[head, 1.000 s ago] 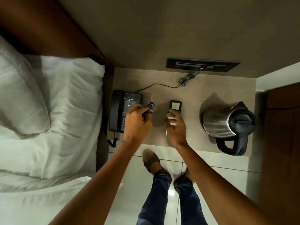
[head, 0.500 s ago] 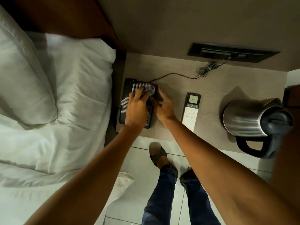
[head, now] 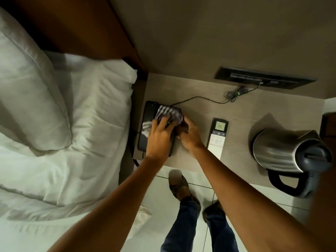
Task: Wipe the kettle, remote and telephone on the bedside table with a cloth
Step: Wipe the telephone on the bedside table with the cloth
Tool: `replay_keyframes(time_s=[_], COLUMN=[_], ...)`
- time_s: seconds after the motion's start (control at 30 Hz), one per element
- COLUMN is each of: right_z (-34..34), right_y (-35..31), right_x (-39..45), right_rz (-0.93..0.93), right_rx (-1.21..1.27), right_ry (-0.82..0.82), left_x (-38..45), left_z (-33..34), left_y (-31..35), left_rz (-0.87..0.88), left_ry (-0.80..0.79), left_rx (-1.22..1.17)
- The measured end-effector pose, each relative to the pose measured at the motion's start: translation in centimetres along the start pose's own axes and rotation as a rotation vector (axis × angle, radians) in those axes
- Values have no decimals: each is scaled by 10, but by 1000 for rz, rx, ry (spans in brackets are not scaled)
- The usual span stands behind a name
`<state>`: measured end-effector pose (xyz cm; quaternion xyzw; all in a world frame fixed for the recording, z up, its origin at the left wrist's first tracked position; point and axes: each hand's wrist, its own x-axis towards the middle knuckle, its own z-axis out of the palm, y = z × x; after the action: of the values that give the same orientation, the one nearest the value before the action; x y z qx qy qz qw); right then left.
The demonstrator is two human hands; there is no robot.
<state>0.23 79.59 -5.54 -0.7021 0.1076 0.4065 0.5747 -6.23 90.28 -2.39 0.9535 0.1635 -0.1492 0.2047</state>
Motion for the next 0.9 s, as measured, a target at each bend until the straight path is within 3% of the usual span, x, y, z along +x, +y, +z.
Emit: replay_keyframes(time_s=[0.1,0.23,0.43,0.6,0.77,0.9], right_z=[-3,-2,-1,-3,0,1], right_y=[4,11,17,17,19,23], right_x=[3,7,6,8,8,8], right_rz=[-44,-17,14,-52,-43,-44], right_rx=[-117,-40,77,-79,1,113], right_ry=[4,11,4,15,38,35], left_x=[-57,-90,1,-49,-108,-55], left_z=[16,21,7,32,26,-22], left_y=[-13,-20,6,-3,-21,-18], left_rz=[-40,-53,-87,-130,-119,-163], left_ry=[-26,-86,103,64,-76,206], left_rx=[-14,-79,-97,-99,-184,-175])
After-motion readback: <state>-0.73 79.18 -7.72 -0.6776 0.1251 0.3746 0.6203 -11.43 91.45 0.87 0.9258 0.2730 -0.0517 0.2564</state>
